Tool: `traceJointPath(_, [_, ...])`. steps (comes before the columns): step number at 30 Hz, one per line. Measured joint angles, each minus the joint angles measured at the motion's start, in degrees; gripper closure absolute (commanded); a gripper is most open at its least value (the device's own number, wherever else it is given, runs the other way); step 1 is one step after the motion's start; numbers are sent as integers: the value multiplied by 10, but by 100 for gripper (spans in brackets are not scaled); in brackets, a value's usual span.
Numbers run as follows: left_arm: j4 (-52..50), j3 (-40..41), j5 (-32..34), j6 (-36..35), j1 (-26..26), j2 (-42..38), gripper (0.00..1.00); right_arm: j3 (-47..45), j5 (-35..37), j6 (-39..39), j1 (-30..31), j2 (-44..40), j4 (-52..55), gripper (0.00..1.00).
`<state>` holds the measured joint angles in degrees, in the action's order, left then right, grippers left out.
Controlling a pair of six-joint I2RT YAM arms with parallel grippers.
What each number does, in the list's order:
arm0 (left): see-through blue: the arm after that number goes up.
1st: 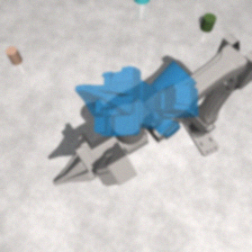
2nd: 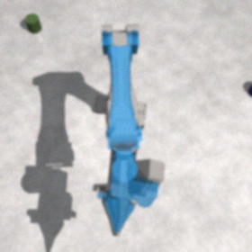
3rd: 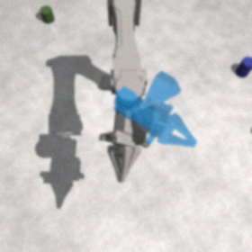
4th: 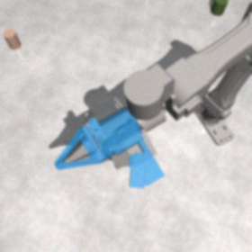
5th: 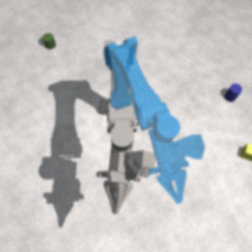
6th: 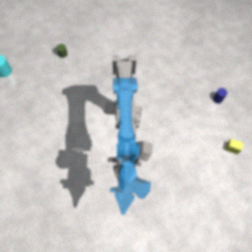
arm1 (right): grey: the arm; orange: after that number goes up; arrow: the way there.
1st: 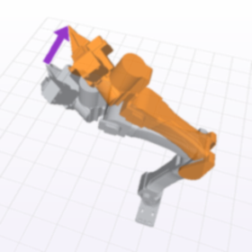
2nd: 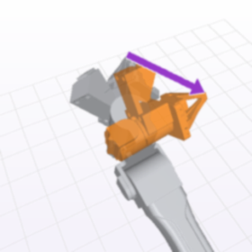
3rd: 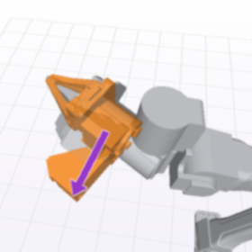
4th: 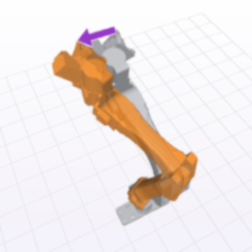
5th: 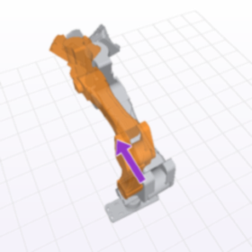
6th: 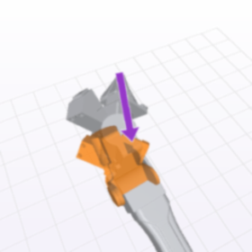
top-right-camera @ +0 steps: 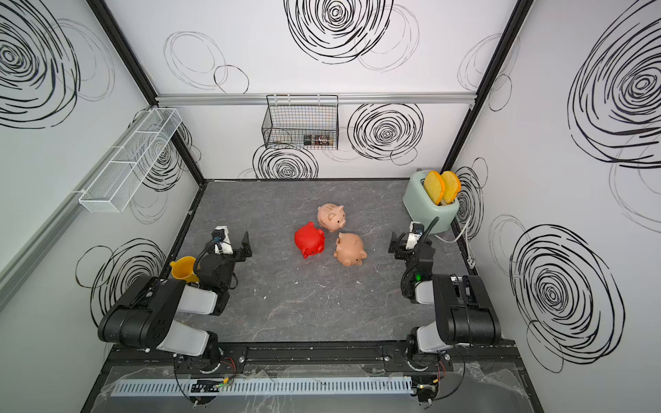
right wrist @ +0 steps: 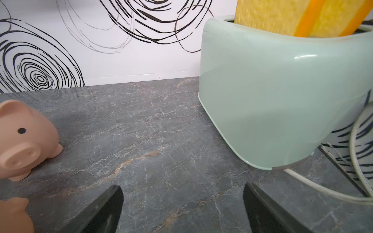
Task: Open piggy banks
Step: Move the piggy bank to the center of the board.
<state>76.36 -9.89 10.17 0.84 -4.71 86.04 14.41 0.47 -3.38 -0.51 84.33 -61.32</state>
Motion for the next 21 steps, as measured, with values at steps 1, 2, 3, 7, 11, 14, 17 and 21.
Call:
traceJointPath(1, [0,0,-1,0,0,0,4,0,0,0,0,0,0,2])
traceJointPath(2, [0,0,-2,0,0,0,4,0,0,0,0,0,0,3])
traceJointPath(3, [0,0,-3,0,0,0,4,0,0,0,0,0,0,3])
traceJointPath(7, [0,0,-7,0,0,0,4,0,0,0,0,0,0,3])
traceJointPath(11, [0,0,-11,0,0,0,4,0,0,0,0,0,0,3])
traceJointPath(14, [0,0,-16,0,5,0,4,0,0,0,0,0,0,3])
traceJointPath(17, [0,0,-21,0,9,0,4,0,0,0,0,0,0,2])
traceJointPath(21, [0,0,-24,0,10,0,4,0,0,0,0,0,0,2])
